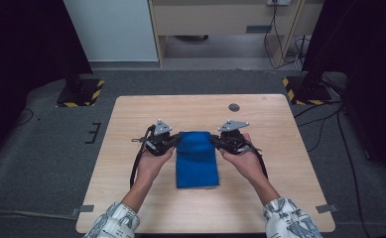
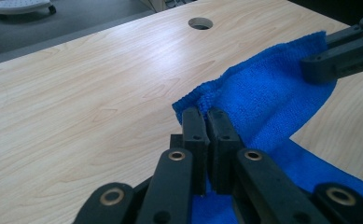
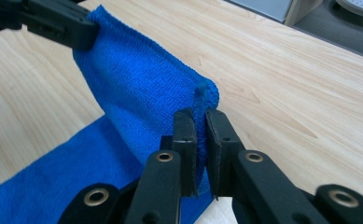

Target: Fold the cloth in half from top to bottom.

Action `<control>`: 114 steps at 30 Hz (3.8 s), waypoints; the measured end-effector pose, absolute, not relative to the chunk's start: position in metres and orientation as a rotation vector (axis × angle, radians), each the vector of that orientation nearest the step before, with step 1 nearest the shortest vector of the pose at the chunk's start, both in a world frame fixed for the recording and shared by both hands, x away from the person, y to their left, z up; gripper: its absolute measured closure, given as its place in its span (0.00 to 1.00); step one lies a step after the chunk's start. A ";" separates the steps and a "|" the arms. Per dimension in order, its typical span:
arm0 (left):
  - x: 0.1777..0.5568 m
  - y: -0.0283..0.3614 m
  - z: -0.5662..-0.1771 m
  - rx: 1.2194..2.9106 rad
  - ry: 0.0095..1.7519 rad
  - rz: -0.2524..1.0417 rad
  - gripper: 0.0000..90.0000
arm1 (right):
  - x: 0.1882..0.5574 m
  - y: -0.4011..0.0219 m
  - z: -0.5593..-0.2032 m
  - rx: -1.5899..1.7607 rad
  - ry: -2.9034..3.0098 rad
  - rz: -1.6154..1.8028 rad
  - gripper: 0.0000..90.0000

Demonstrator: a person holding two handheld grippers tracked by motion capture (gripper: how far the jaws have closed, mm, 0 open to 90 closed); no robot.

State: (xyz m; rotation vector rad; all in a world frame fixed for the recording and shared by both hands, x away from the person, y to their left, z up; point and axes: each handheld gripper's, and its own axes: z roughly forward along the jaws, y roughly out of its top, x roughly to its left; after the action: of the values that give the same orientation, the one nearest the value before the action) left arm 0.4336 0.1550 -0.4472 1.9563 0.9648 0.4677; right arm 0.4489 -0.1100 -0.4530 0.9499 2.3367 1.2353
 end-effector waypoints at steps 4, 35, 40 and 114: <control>0.426 0.155 -0.450 1.948 0.956 0.452 0.97 | 0.444 -0.112 -0.457 0.937 2.350 1.236 0.93; 0.399 0.161 -0.488 1.953 0.984 0.359 0.94 | 0.419 -0.117 -0.486 0.915 2.424 1.255 0.91; 0.395 0.164 -0.484 1.915 0.999 0.385 0.67 | 0.417 -0.116 -0.490 0.919 2.432 1.258 0.92; 0.405 0.212 -0.492 1.796 1.188 0.467 0.26 | 0.395 -0.131 -0.492 1.016 2.424 1.255 0.28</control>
State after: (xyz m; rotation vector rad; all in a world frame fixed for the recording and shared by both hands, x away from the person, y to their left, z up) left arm 0.4052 0.2118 -0.4917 1.7963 1.1878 0.4668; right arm 0.3952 -0.1310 -0.4915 1.0162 2.4236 1.2547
